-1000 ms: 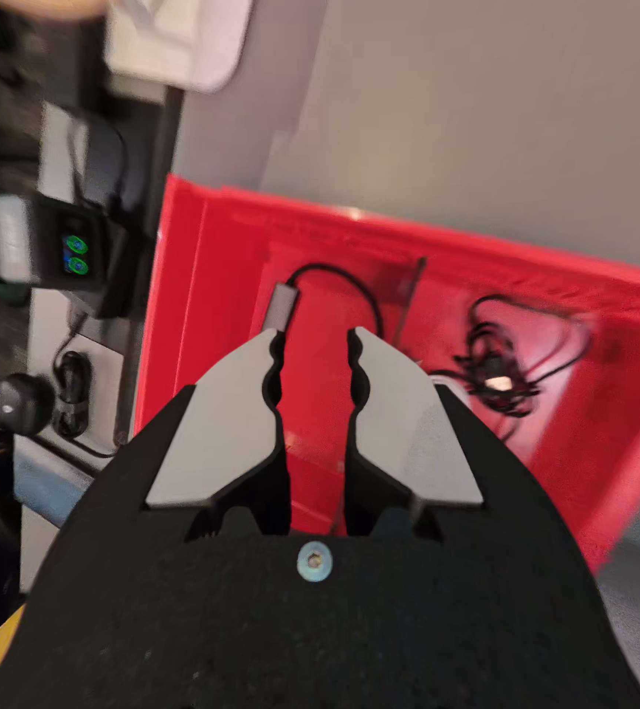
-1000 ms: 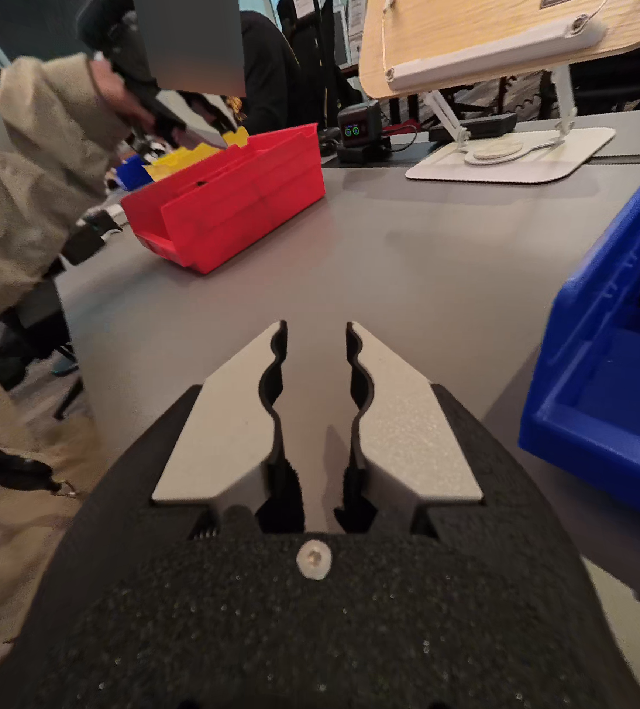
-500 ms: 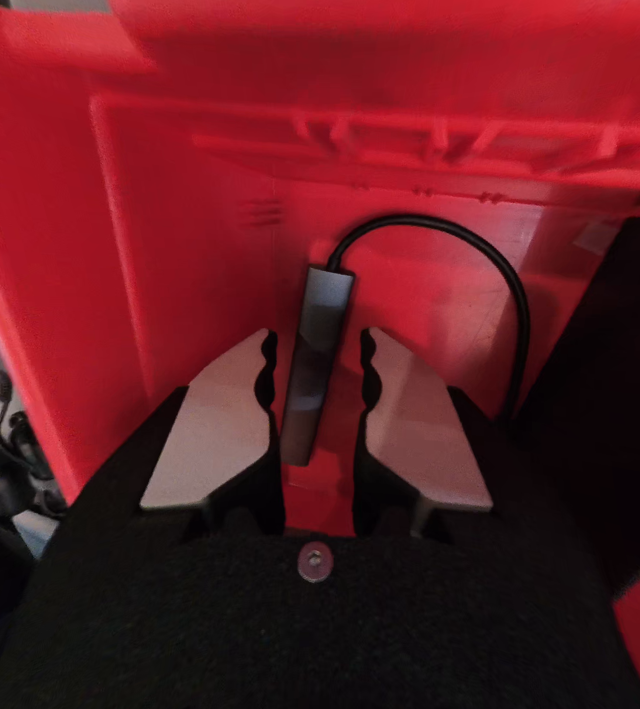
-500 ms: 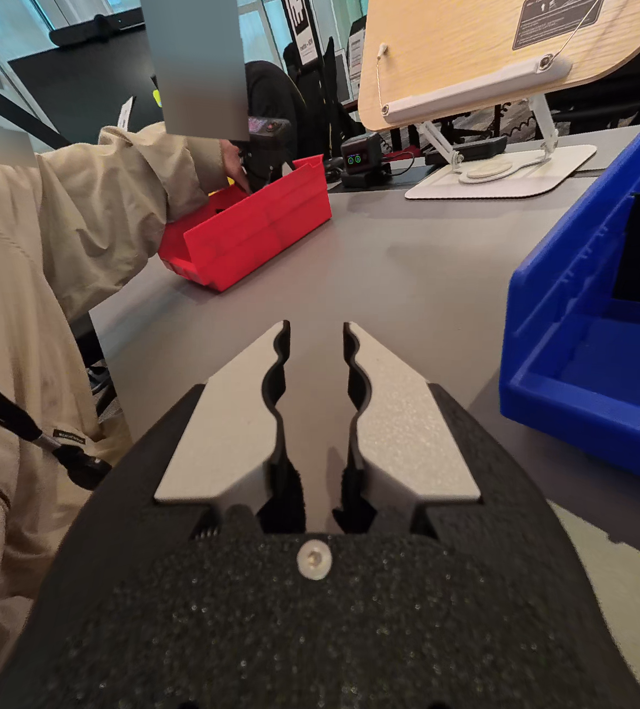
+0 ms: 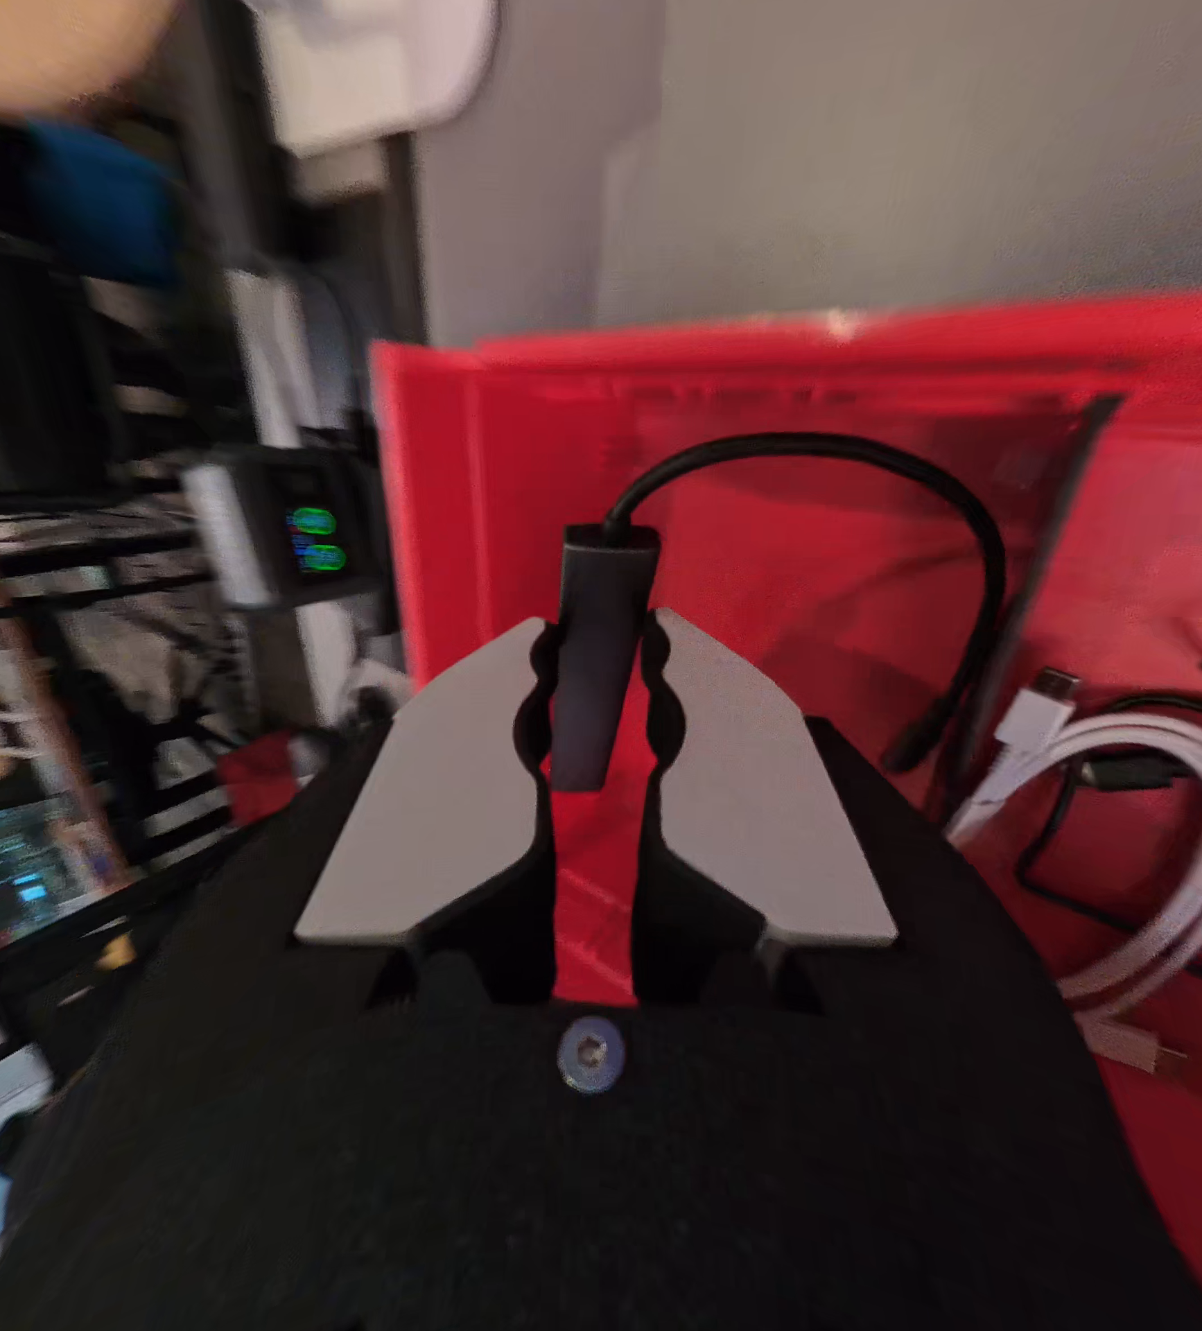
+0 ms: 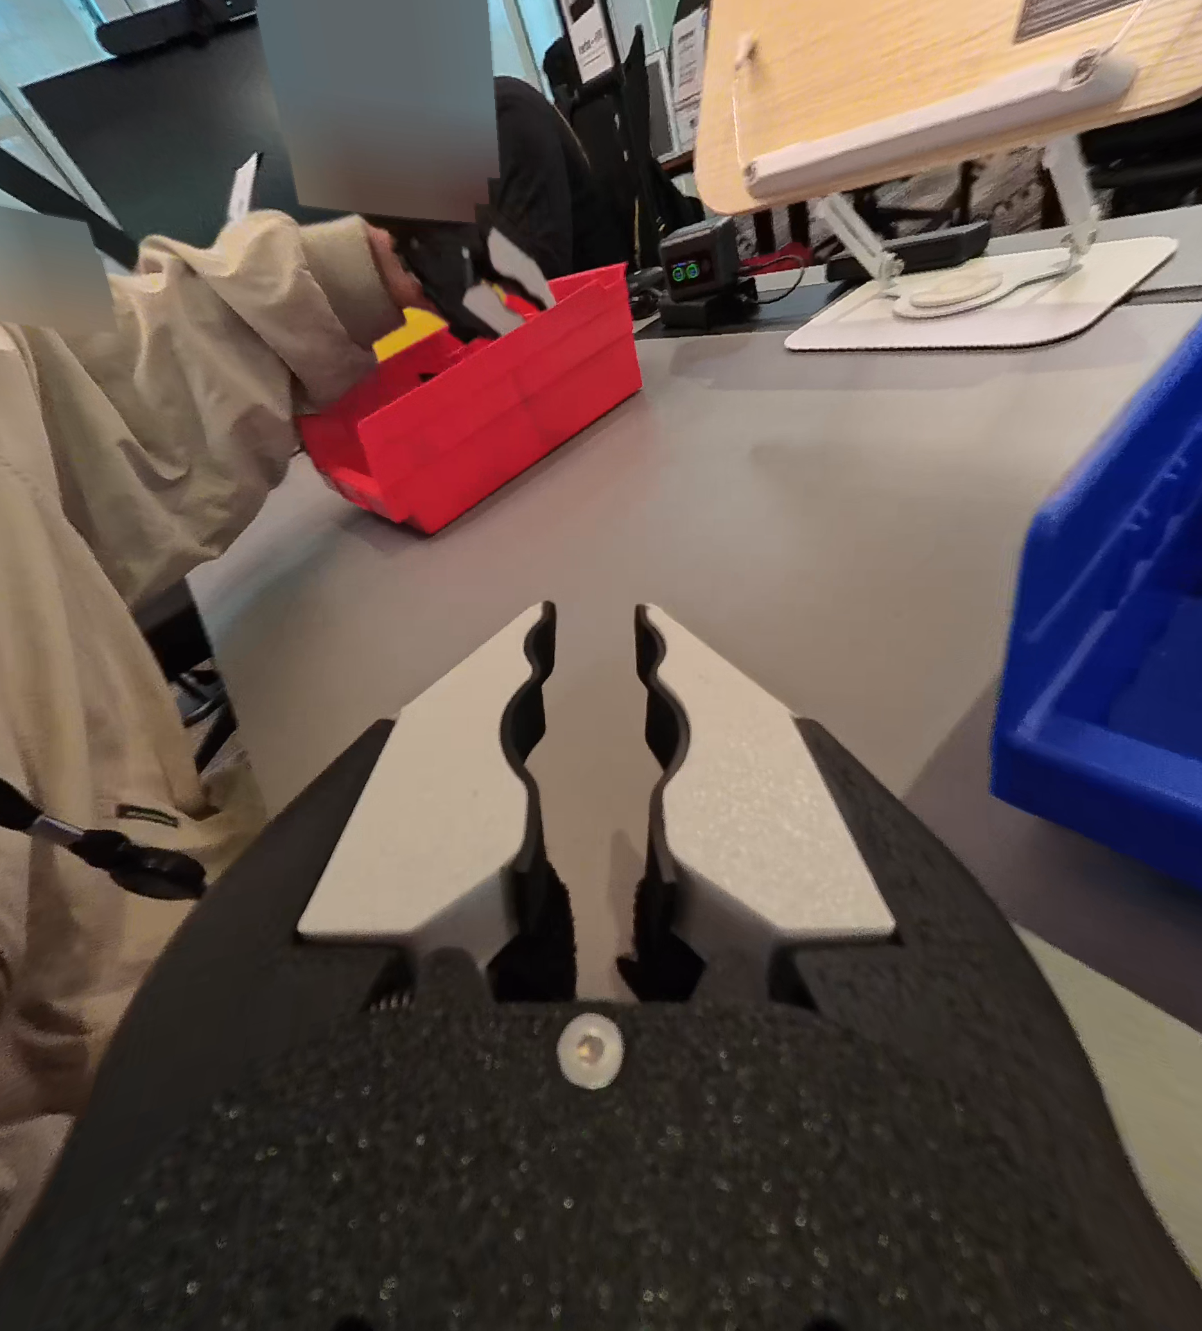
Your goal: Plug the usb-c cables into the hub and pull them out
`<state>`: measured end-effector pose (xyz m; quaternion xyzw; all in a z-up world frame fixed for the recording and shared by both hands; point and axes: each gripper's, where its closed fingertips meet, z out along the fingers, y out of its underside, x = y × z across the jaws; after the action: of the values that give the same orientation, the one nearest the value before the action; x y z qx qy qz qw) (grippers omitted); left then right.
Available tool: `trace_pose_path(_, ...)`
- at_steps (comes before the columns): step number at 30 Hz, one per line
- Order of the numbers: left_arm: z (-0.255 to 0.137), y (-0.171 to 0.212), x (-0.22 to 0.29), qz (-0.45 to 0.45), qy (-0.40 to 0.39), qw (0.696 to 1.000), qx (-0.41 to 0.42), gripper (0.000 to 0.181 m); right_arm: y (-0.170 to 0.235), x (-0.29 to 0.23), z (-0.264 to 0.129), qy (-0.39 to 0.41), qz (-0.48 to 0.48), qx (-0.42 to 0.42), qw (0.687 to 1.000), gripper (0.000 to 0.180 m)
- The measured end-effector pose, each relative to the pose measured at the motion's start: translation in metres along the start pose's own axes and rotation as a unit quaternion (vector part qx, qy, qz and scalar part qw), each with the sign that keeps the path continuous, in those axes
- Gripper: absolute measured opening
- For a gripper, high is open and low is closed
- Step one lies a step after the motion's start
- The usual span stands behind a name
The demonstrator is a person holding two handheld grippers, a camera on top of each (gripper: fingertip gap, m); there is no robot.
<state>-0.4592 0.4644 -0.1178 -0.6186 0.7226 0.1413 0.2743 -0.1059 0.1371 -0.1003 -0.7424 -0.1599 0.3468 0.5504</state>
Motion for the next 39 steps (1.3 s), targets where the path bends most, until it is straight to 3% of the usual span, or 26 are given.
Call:
trace_pose_path(5,-0.11,-0.051,-0.025,0.068,-0.225,0.972,0.02,0.021,-0.011,-0.022,0.008,-0.026,-0.003,-0.008,1.0,0.029)
trace_pose_path(10,-0.21,-0.121,-0.015,0.151,-0.426,0.891,0.033,0.021,-0.043,-0.033,0.021,0.006,-0.079,0.007,0.997,0.038)
trace_pose_path(14,-0.26,-0.175,0.014,0.158,-0.516,0.84,0.062,0.021,-0.083,-0.062,0.027,0.019,-0.158,0.045,0.986,0.04)
trace_pose_path(19,-0.255,-0.241,0.074,0.137,-0.517,0.835,0.13,0.021,-0.133,-0.11,0.048,0.006,-0.199,0.099,0.975,0.04)
trace_pose_path(24,-0.243,-0.284,0.115,0.126,-0.513,0.834,0.161,0.021,-0.125,-0.117,0.081,0.027,-0.244,0.07,0.967,0.029)
trace_pose_path(28,-0.237,-0.298,0.129,0.138,-0.506,0.836,0.162,0.021,-0.116,-0.116,0.083,0.022,-0.22,0.064,0.973,0.014)
trace_pose_path(39,-0.216,-0.321,0.156,0.101,-0.492,0.84,0.204,0.02,-0.095,-0.105,0.086,-0.013,-0.224,0.078,0.971,0.009)
